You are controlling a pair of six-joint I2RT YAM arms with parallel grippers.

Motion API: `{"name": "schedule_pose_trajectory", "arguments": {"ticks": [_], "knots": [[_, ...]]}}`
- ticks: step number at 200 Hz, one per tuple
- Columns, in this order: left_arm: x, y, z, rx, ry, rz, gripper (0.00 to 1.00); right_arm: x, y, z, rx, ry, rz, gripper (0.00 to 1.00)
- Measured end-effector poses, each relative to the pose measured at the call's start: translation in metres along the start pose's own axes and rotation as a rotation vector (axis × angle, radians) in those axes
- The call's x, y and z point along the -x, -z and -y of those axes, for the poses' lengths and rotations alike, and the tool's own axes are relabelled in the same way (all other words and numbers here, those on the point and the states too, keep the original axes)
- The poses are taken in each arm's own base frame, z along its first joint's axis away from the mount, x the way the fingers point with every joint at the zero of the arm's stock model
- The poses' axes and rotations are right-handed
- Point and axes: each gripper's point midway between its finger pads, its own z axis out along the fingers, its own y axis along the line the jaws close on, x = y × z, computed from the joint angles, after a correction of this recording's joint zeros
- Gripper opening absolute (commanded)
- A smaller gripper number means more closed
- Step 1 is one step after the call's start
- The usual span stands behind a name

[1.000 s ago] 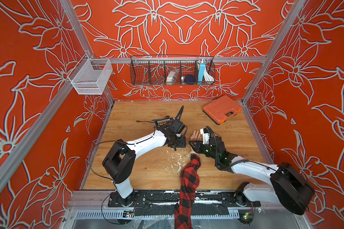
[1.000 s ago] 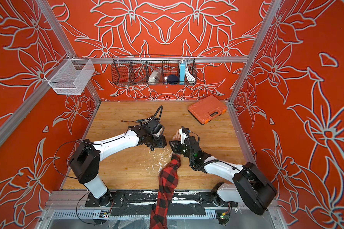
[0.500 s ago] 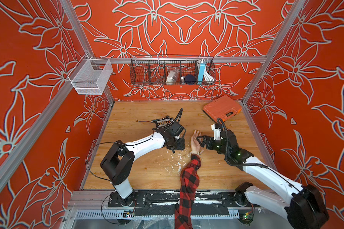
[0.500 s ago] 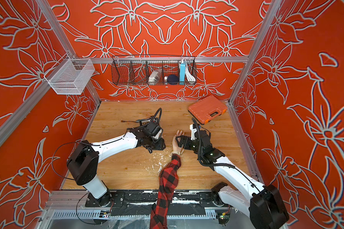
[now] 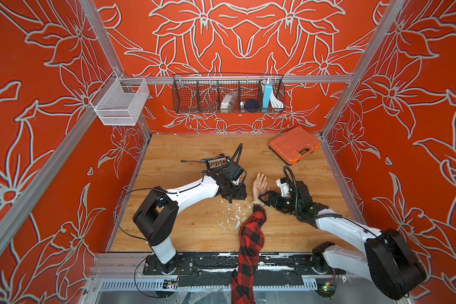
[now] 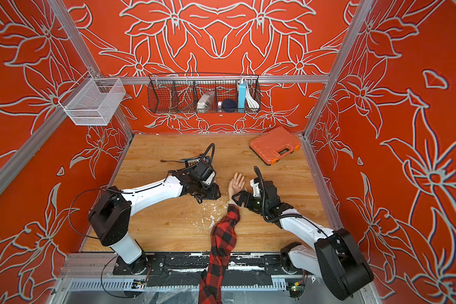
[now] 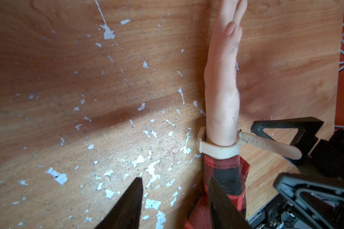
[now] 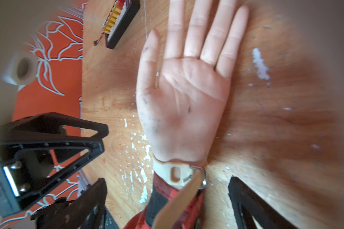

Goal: Take off the watch
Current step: Untie the watch from the hand.

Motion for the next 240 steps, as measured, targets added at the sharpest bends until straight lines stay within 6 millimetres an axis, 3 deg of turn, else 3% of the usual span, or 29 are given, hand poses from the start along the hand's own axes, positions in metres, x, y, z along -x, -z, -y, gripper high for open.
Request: {"name": "schedule_pose_trajectory", "arguments": {"ticks": [69,186,240], "knots": [[0.000,0.000,0.000,0.000,-0.003,0.000,0.53,-0.002,-0.014,-0.002,0.057,-0.039,-0.037,0.98],[0.000,0.000,0.000,0.001,-0.006,0.001,0.53,0.003,-0.001,-0.029,0.154,-0.039,-0.027,0.97],[0.000,0.000,0.000,0.001,-0.008,0.001,0.53,-0.006,0.001,0.001,-0.005,-0.023,-0.038,0.96]]}}
